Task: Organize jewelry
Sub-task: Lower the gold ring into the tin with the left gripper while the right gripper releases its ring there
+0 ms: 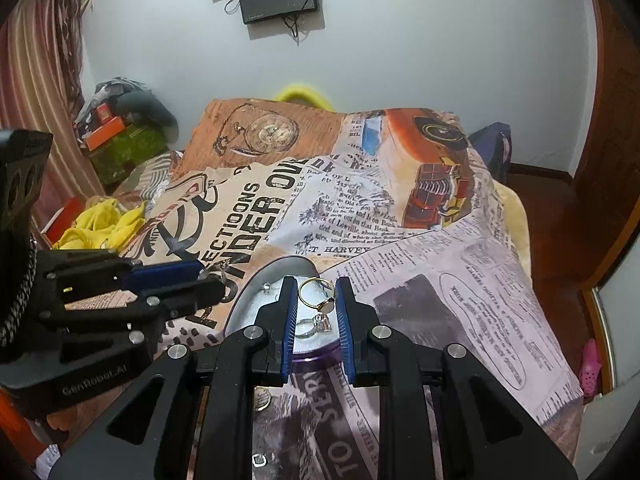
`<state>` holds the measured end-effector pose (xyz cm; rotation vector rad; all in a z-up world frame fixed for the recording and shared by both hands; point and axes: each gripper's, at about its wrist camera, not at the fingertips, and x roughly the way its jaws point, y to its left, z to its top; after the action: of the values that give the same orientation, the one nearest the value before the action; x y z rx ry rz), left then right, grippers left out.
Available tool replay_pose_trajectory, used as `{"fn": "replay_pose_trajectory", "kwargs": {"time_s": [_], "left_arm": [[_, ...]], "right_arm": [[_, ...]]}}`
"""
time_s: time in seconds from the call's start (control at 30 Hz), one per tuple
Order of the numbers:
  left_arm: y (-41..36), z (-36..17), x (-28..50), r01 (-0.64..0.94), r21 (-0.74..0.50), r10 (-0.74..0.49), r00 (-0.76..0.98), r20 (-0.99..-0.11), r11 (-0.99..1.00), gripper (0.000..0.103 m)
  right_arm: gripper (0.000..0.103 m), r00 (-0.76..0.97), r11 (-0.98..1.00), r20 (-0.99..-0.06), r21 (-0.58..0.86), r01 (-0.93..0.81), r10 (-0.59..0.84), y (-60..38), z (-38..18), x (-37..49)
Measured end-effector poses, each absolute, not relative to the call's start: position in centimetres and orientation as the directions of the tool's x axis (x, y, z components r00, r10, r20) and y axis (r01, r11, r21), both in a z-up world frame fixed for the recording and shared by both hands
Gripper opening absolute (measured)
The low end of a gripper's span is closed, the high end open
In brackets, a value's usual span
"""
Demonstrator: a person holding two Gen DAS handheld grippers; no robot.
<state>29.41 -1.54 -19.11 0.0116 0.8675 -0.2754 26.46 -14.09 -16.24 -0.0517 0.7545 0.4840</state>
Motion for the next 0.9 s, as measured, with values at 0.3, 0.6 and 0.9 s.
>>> {"fn": "replay_pose_trajectory", "kwargs": {"time_s": [0.3,0.6,0.9], "left_arm": [[-2.2,-21.2,31.2,0.271,-0.131,-0.266,0.551,-0.791,0.954,0.021],[-2.2,-21.8,31.5,0.277,-0.153,-0.283,0.528,-0.801,0.949,0.021],[-1.2,-21.3,31.3,0.256,-0.154,-0.273,0.544,-0.793,0.955,0.021]], "right_arm": [[0.017,0.584,0.886,-0.698,0.161,-0.434,0.414,-14.0,-17.3,28.0],[0.018,0.564,0.878,-0.710,0.164,-0.449,0.421,-13.6,-17.5,28.5],[0.017,0.544,0.870,-0.723,0.161,-0.465,0.425,-12.9,-17.9,28.8]]}}
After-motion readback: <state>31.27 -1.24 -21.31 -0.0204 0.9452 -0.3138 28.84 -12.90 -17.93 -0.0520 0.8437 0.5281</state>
